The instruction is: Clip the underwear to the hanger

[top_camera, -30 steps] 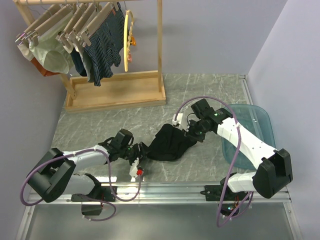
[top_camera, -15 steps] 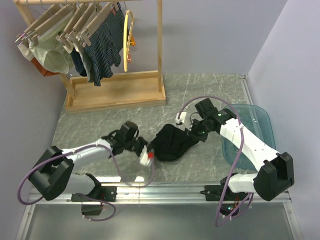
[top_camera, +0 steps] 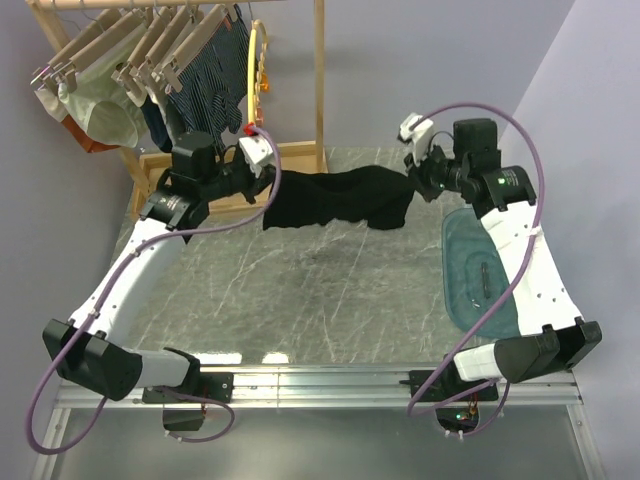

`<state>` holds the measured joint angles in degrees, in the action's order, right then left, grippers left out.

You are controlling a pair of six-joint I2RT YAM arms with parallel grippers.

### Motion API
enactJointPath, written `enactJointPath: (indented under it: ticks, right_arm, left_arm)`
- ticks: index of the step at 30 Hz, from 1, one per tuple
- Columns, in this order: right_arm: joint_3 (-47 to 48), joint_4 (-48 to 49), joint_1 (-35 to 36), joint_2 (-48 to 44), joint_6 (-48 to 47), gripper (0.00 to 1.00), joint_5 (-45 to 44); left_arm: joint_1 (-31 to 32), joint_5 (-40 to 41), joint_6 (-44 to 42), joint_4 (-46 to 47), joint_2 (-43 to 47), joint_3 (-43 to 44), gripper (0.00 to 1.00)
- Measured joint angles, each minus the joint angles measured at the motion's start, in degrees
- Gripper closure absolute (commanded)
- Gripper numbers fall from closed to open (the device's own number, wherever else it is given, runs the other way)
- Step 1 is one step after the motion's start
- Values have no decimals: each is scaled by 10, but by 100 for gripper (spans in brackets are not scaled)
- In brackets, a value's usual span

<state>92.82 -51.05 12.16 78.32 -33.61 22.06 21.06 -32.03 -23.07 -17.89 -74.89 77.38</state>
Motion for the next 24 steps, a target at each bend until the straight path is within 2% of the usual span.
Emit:
enactJointPath:
  ticks: [2,5,12,18,24]
  right_arm:
    - [29,2,1,7,19,100,13]
    - [34,1,5,5,35,100,16]
    - [-42,0,10,-23,41,100,5]
    - [-111,-33,22,-78,37,100,18]
    - [-200,-90,56,-207,12,100,68]
  left_arm:
    - [-1,0,35,-16,2,16,100]
    - [5,3,59,-40,18,-3,100]
    - [8,14,58,-119,44,-36,100]
    - [8,-30,-24,-237,80,-37,100]
    - [8,-69,-117,-369,196,-68,100]
